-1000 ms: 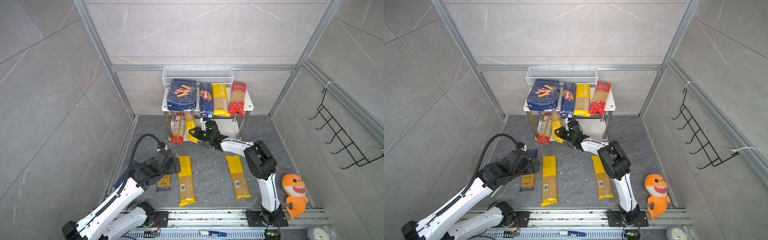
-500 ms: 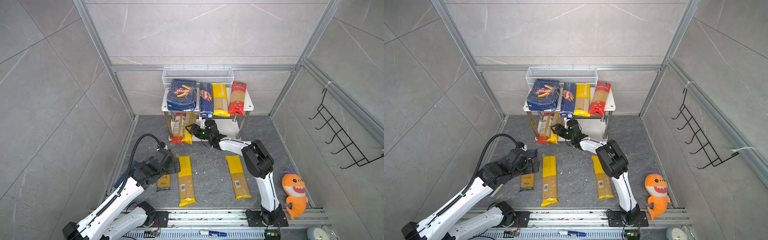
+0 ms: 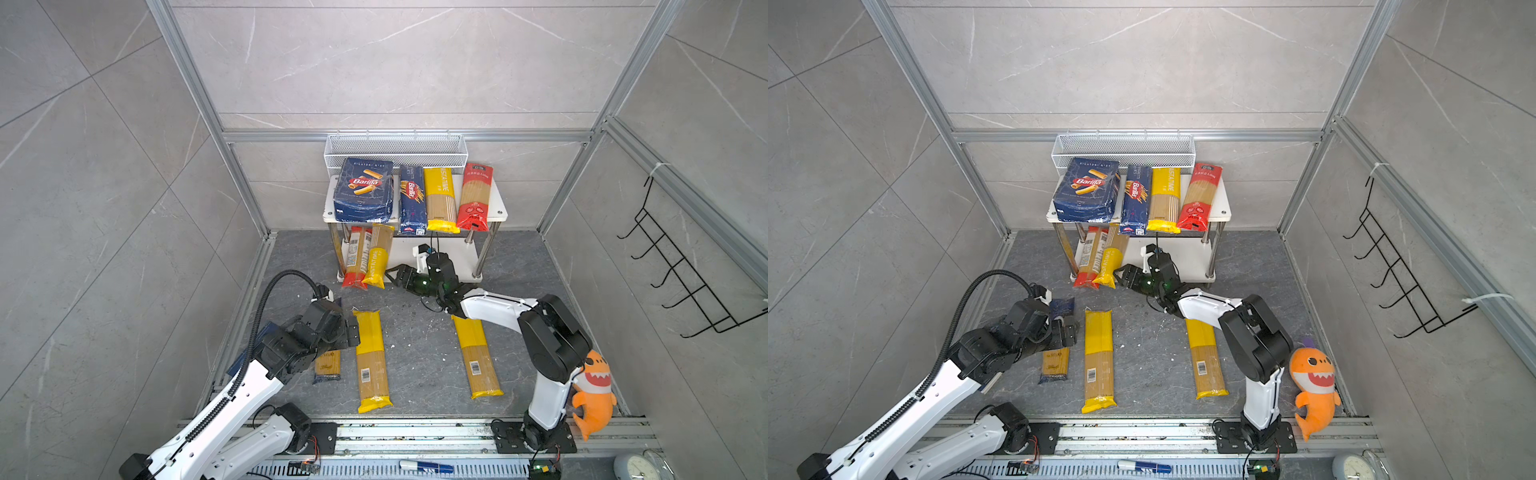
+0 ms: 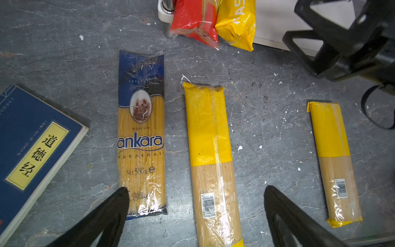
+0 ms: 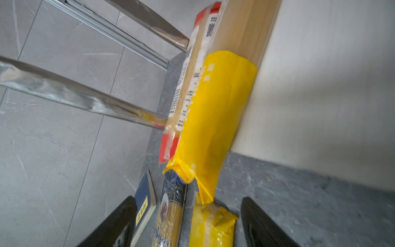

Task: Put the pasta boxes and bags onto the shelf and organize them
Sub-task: 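Withdraw the right gripper to the yellow bag while the left arm extends, then grasp the yellow bag by the toy with right gripper while left hovers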

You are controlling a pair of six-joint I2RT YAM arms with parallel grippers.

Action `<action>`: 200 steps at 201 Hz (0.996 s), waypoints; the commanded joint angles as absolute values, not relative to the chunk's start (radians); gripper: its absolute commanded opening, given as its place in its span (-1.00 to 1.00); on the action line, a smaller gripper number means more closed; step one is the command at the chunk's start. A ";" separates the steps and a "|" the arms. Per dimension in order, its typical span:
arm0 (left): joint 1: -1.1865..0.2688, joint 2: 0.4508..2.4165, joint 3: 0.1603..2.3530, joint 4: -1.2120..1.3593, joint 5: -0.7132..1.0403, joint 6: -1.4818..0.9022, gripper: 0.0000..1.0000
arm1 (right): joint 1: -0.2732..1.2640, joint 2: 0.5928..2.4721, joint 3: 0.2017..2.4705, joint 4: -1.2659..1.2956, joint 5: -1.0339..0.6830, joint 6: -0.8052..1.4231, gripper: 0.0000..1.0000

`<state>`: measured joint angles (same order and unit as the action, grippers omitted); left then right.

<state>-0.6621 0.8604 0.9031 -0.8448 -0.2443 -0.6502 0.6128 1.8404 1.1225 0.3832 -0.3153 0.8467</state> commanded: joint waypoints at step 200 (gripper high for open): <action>-1.109 1.310 0.916 -0.376 -0.133 -0.768 1.00 | 0.623 0.902 0.498 -0.622 0.159 0.879 0.76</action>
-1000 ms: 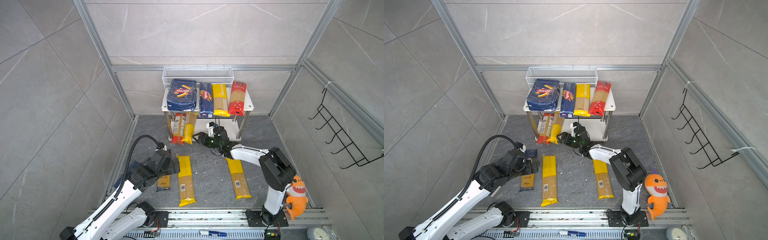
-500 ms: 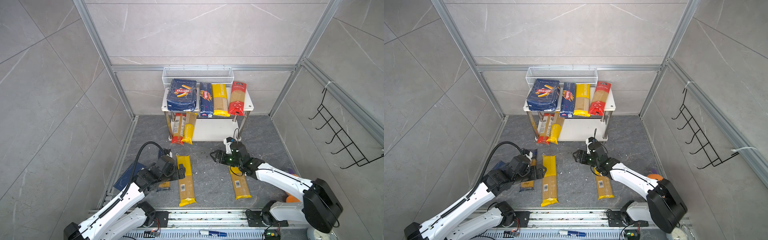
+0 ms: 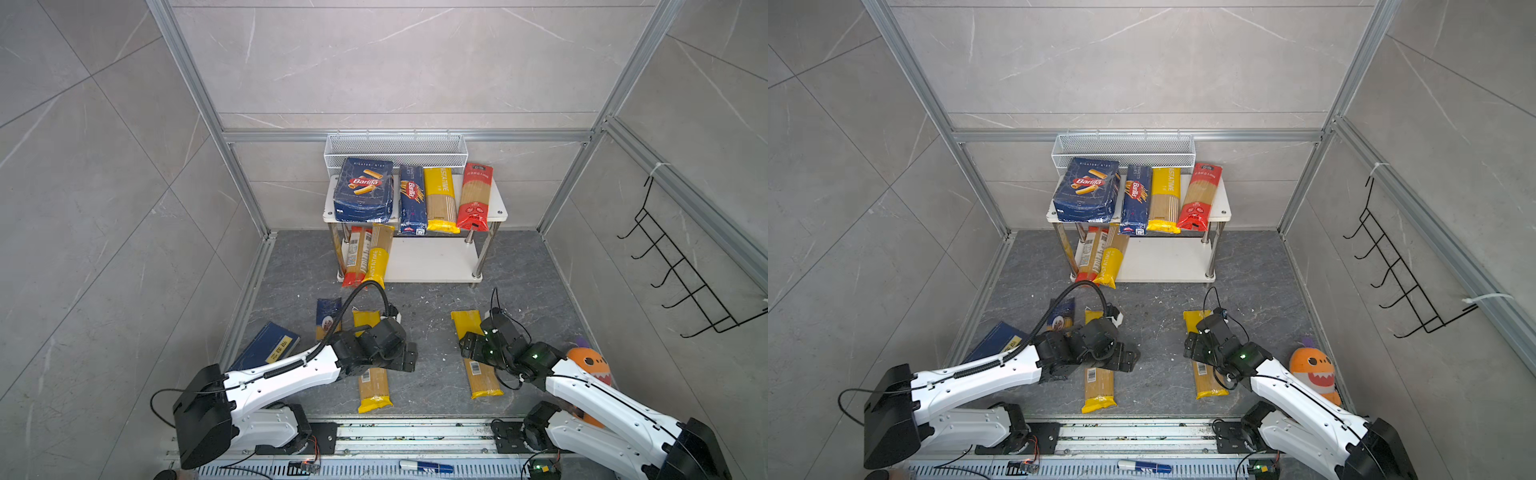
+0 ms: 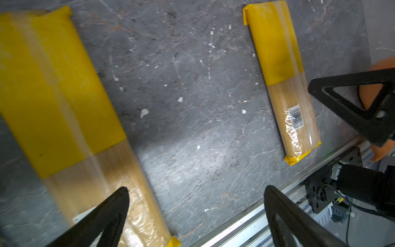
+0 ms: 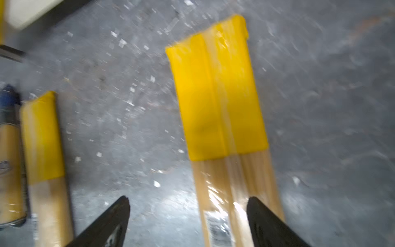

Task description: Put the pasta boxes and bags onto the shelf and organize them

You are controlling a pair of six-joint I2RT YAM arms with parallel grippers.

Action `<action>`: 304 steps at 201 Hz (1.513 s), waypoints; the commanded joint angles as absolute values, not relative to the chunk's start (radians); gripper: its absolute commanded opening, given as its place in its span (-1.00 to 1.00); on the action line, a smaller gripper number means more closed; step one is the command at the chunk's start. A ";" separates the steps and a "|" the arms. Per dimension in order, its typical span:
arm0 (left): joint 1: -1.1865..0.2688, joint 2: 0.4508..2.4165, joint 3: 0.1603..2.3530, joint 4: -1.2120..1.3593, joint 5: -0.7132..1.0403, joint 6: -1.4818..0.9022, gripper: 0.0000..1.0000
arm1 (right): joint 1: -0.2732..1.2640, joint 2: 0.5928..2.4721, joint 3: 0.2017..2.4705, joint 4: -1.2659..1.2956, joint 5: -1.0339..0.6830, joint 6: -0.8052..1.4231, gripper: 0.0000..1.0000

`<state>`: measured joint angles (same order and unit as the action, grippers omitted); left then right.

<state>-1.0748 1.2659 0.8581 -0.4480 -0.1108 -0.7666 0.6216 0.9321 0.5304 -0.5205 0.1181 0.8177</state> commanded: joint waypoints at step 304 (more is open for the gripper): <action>-1.184 1.199 0.858 -0.422 -0.244 -0.782 1.00 | 0.870 1.238 0.563 -0.544 0.203 0.944 0.78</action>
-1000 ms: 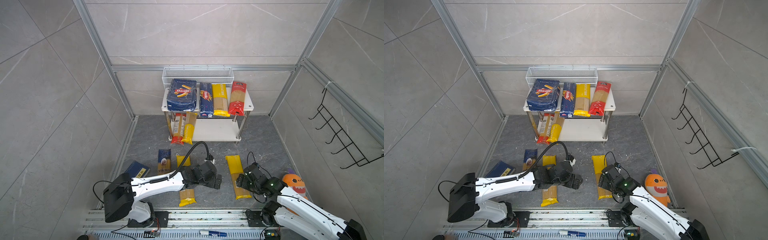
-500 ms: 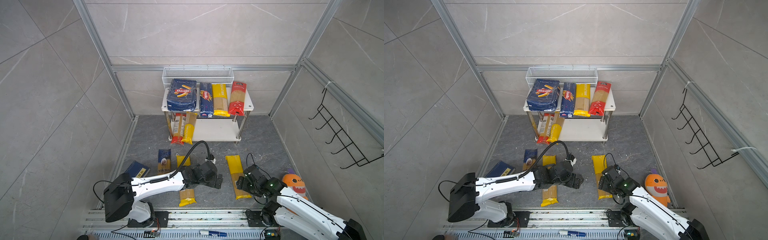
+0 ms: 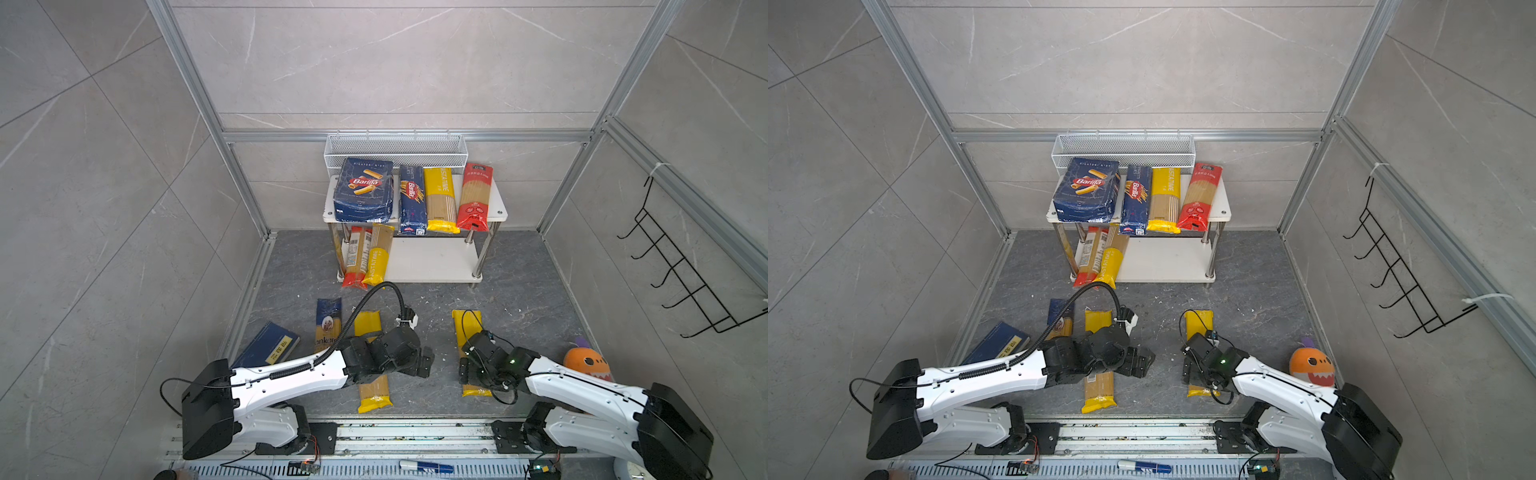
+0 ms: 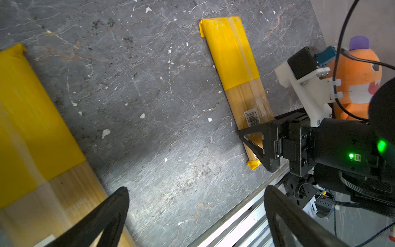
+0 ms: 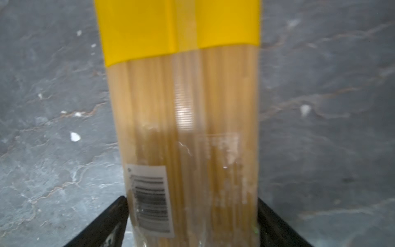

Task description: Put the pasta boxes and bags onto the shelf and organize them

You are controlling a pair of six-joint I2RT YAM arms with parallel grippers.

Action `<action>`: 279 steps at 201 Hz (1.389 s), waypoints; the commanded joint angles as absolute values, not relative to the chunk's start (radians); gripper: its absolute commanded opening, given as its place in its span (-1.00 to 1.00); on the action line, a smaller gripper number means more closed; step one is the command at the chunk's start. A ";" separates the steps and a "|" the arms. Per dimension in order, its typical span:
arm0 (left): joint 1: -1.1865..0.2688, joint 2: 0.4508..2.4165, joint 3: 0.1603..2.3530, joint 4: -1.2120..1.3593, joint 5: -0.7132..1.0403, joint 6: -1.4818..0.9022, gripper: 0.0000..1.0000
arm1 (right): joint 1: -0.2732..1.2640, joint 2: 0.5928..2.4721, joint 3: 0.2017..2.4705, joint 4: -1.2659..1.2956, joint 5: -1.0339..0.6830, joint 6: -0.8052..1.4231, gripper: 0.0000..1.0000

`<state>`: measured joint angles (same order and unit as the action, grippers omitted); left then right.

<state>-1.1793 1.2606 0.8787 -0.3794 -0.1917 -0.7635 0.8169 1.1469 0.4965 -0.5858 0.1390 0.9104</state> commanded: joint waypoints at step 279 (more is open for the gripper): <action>-1.182 0.982 0.893 -0.703 -0.445 -0.817 1.00 | 1.096 1.215 0.326 -0.065 0.214 1.023 -0.56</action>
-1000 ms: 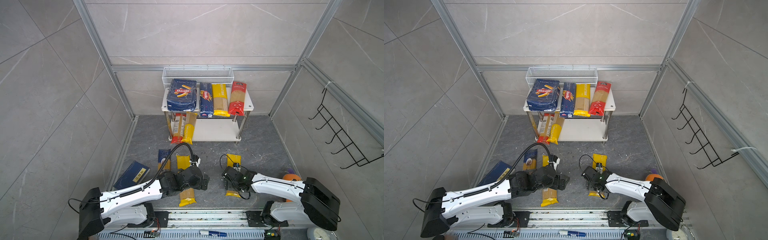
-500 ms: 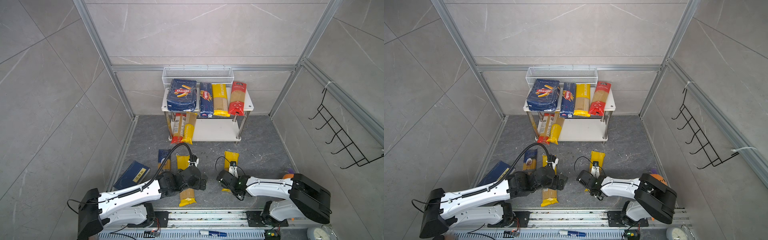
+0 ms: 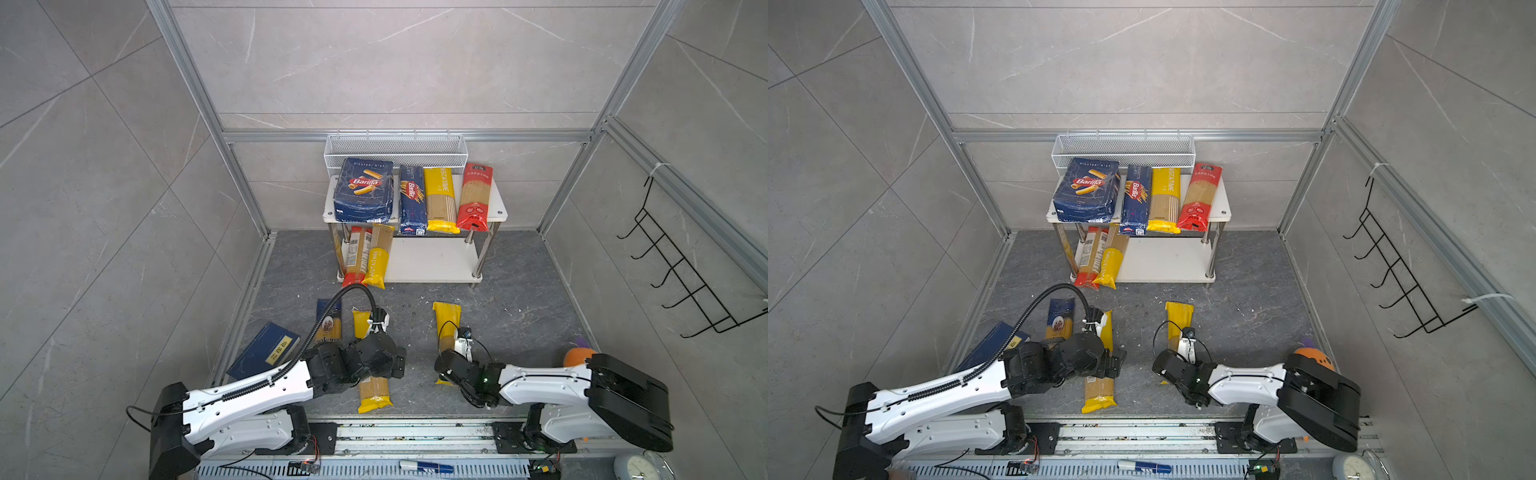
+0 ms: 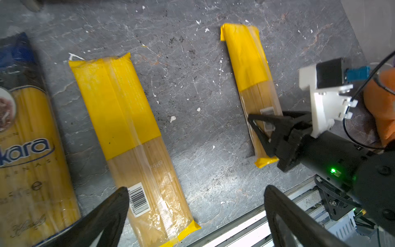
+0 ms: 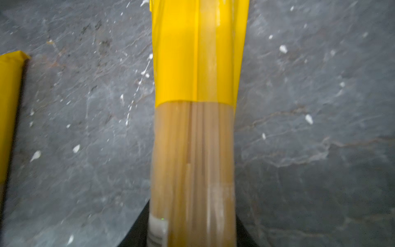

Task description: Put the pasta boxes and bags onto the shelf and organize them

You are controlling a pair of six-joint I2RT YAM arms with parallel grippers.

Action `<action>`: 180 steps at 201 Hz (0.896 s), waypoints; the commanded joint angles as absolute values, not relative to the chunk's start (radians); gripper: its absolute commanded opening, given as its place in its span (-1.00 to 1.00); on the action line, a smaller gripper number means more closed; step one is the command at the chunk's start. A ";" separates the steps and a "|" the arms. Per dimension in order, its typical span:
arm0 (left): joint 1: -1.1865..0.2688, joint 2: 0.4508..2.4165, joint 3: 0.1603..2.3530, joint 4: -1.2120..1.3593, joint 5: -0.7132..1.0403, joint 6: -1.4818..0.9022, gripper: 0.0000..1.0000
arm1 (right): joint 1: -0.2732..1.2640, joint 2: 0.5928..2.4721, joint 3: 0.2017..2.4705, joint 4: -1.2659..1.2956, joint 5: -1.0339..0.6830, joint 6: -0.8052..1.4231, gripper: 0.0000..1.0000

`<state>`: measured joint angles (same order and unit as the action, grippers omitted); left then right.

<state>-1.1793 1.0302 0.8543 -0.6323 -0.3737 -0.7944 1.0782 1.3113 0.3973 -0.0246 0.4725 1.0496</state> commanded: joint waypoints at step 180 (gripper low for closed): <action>-1.183 0.762 0.827 -0.836 -0.549 -0.887 1.00 | 0.903 1.263 0.331 0.521 -0.158 1.060 -0.62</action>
